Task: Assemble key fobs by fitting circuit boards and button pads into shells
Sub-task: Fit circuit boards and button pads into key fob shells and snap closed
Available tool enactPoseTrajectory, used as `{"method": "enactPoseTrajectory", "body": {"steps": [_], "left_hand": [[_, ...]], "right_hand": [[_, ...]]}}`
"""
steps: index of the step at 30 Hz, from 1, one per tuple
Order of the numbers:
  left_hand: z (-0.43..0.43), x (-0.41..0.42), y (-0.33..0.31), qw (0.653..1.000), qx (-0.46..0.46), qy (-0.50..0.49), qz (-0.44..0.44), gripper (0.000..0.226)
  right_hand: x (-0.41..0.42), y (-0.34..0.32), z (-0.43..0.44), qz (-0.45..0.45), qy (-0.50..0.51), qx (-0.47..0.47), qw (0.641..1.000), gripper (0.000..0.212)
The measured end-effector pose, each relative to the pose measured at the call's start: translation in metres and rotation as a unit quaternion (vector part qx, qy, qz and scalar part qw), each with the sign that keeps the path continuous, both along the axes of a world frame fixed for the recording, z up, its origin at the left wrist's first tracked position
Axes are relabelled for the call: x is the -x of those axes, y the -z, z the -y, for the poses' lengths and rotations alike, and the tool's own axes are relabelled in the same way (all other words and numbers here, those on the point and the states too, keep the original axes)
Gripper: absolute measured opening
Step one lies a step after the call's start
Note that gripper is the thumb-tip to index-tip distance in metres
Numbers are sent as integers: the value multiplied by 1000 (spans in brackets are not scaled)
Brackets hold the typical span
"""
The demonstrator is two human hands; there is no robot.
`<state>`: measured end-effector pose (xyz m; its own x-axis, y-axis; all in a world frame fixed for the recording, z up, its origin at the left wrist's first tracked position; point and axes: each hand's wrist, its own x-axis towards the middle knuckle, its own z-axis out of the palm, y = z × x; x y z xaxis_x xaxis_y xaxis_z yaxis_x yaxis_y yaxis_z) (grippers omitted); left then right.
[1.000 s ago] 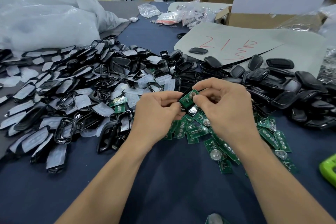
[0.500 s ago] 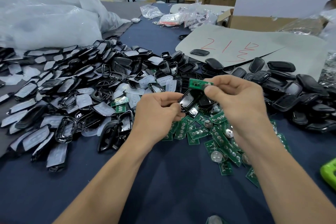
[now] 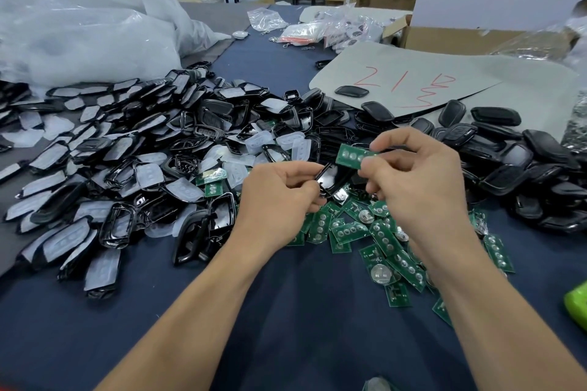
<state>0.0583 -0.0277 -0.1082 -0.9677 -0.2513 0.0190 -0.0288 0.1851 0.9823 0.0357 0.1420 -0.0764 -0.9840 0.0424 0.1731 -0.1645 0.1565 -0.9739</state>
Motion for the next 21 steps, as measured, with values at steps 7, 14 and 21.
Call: {"method": "enactPoseTrajectory", "body": {"steps": [7, 14, 21], "left_hand": [[0, 0, 1, 1000, 26, 13, 2, 33], [-4, -3, -2, 999, 20, 31, -12, 40], [-6, -5, -4, 999, 4, 37, -25, 46]], "right_hand": [[0, 7, 3, -62, -16, -141, 988, 24], [-3, 10, 10, -64, 27, -159, 985, 19], [-6, 9, 15, -69, 53, -152, 985, 21]]}}
